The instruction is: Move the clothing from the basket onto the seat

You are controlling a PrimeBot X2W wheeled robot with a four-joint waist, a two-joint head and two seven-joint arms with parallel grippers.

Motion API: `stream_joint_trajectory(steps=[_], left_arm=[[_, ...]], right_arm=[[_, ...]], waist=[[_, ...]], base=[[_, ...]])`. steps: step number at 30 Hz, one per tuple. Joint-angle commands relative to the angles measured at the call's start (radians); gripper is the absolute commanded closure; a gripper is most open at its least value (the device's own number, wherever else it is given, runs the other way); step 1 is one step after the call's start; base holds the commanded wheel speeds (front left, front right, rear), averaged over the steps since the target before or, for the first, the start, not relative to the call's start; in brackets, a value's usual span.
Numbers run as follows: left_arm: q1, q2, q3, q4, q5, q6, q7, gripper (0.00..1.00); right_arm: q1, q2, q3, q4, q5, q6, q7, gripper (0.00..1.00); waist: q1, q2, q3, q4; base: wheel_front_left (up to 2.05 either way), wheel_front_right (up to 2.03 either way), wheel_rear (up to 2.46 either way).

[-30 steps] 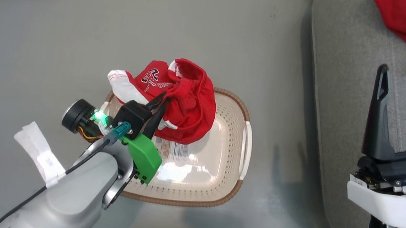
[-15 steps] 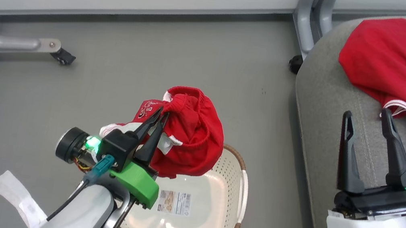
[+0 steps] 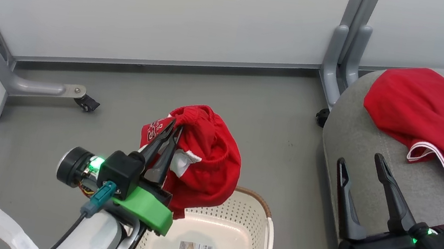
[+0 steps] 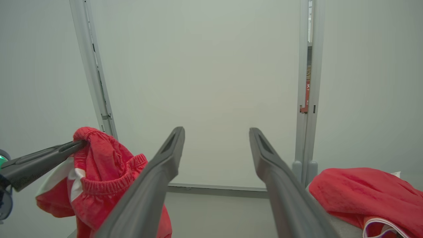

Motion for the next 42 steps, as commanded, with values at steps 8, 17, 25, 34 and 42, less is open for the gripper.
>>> stream_joint_trajectory(steps=[8, 17, 25, 34, 42], left_arm=[[0.004, -0.009, -0.011, -0.018, 0.013, -0.022, -0.003, 1.00], [-0.040, -0.046, -0.069, -0.049, 0.012, -0.056, 0.023, 1.00], [-0.063, -0.080, -0.126, -0.097, 0.015, -0.084, 0.056, 1.00], [-0.042, -0.094, -0.186, -0.150, 0.011, -0.102, 0.099, 1.00], [-0.031, -0.099, -0.218, -0.171, 0.003, -0.107, 0.120, 1.00]], right_arm=[[0.004, -0.009, 0.068, 0.032, -0.018, -0.001, -0.002, 0.00], [-0.091, -0.013, 0.244, 0.131, 0.000, -0.001, -0.002, 0.00], [-0.145, -0.016, 0.301, 0.224, -0.037, -0.001, -0.002, 0.00], [-0.151, -0.014, 0.301, 0.297, -0.095, -0.001, -0.002, 0.00], [-0.166, -0.007, 0.308, 0.351, -0.112, -0.001, -0.002, 0.00]], waist=[[0.0001, 0.0000, 0.002, 0.011], [0.0001, 0.0000, 0.010, 0.013], [0.0001, 0.0000, 0.010, 0.019], [0.0001, 0.0000, 0.002, 0.018], [0.0001, 0.0000, 0.003, 0.014]], base=[[0.00, 0.00, 0.00], [0.00, 0.00, 0.00], [0.00, 0.00, 0.00], [0.00, 0.00, 0.00], [0.00, 0.00, 0.00]])
